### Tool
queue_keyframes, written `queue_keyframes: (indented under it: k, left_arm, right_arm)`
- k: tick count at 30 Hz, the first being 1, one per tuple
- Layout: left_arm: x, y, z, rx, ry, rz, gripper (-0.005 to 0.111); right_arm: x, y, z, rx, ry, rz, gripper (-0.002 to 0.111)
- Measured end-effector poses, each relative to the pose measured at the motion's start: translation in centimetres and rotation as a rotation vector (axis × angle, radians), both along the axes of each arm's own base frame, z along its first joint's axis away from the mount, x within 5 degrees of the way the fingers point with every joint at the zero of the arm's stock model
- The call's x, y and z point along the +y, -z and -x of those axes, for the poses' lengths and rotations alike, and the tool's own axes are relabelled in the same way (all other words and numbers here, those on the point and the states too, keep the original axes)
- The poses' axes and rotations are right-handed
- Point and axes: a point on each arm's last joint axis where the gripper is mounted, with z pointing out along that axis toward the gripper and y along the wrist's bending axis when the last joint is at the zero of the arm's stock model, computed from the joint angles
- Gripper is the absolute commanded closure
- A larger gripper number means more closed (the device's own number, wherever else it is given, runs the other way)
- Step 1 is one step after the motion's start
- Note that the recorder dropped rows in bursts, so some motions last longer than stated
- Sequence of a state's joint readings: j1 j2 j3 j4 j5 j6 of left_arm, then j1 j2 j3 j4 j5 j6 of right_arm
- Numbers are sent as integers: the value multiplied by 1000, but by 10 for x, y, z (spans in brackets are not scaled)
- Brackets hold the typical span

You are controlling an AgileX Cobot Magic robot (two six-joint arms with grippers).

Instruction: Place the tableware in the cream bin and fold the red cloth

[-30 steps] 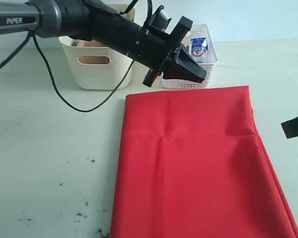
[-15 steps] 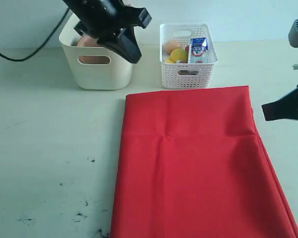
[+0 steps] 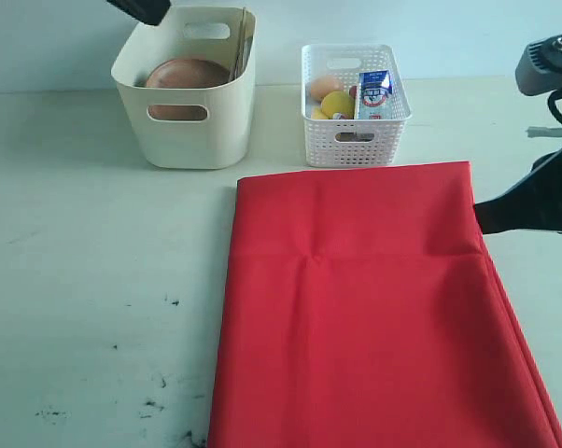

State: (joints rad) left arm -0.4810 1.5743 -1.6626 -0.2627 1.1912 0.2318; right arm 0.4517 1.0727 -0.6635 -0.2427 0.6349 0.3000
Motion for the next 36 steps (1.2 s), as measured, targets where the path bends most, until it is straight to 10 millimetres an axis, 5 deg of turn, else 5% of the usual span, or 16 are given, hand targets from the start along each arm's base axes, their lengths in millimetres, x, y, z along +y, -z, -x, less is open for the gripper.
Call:
queue_keyframes:
  k: [9, 18, 24, 36]
  left_arm:
    - [54, -9, 83, -183, -124, 47, 107]
    - [134, 30, 174, -417, -442, 38, 107]
    - [144, 58, 190, -553, -442, 103, 107]
    - [134, 112, 184, -629, -351, 145, 107]
  right_arm:
    - [9, 14, -15, 10, -18, -8, 108]
    - [17, 28, -28, 19, -34, -15, 108]
    - [20, 32, -32, 17, -40, -19, 108]
    - [23, 35, -35, 7, -52, -32, 108]
